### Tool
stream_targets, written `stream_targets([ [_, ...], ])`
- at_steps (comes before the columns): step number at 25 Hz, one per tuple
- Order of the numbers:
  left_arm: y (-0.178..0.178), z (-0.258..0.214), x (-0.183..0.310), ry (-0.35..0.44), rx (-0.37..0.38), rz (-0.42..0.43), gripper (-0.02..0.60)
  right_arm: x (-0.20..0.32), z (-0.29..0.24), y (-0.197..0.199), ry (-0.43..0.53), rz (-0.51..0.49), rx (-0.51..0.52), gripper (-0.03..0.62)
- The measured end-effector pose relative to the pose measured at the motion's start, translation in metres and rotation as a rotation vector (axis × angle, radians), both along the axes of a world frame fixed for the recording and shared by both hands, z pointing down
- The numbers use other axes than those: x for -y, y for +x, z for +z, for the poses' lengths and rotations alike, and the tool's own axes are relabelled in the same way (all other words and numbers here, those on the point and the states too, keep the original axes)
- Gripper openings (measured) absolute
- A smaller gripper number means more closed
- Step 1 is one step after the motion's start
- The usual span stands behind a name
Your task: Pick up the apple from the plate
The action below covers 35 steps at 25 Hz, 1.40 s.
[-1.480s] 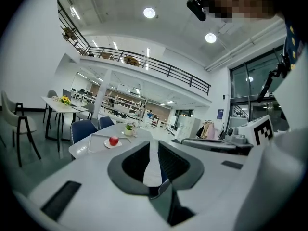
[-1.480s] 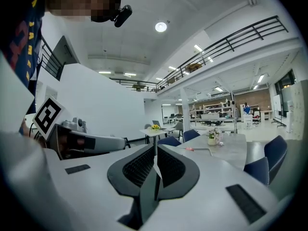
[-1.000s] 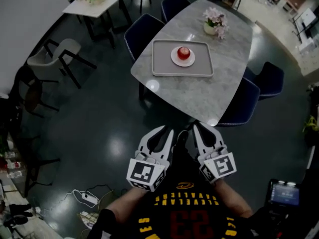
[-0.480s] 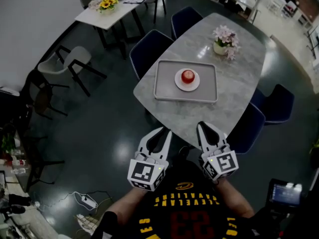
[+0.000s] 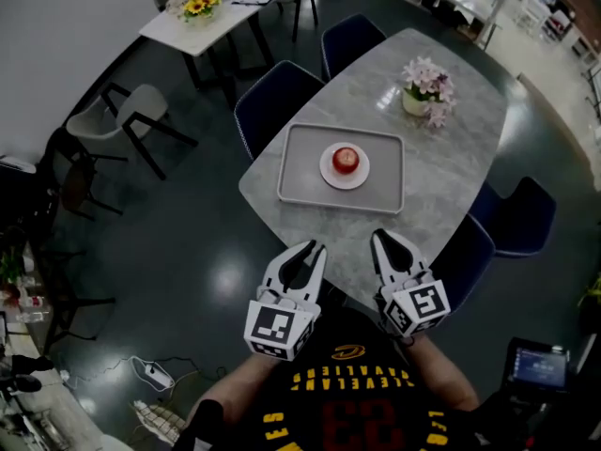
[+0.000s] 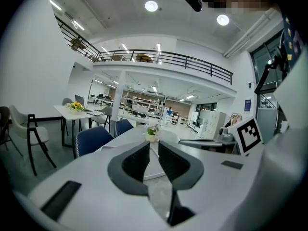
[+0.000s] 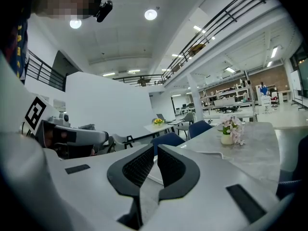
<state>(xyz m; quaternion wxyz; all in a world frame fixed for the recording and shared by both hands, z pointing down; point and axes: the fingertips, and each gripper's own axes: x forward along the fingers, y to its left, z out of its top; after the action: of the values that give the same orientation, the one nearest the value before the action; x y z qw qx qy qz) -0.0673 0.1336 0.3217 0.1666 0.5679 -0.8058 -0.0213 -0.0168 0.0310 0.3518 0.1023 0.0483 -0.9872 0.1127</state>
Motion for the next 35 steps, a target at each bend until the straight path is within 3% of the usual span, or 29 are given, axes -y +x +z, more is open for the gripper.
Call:
stream_targets([
  [8,-0.042,0.026,0.02,-0.071,-0.035,0.022,0.06,0.025,0.028,-0.024,-0.066,0.048,-0.063,0.009],
  [16,-0.089,0.056,0.083,-0.126,-0.086,0.185,0.06,0.075,0.054,-0.052,-0.125,0.211,-0.122,0.009],
  [17,-0.096,0.061,0.09,-0.135,-0.102,0.204,0.06,0.08,0.057,-0.056,-0.134,0.228,-0.133,0.039],
  [23,-0.147,0.106,0.125,-0.235,-0.157,0.29,0.06,0.109,0.086,-0.08,-0.192,0.313,-0.201,0.051],
  [29,-0.179,0.149,0.148,-0.321,-0.255,0.342,0.06,0.127,0.117,-0.103,-0.248,0.358,-0.258,0.051],
  [35,-0.192,0.178,0.168,-0.391,-0.298,0.384,0.06,0.14,0.145,-0.114,-0.309,0.393,-0.311,0.051],
])
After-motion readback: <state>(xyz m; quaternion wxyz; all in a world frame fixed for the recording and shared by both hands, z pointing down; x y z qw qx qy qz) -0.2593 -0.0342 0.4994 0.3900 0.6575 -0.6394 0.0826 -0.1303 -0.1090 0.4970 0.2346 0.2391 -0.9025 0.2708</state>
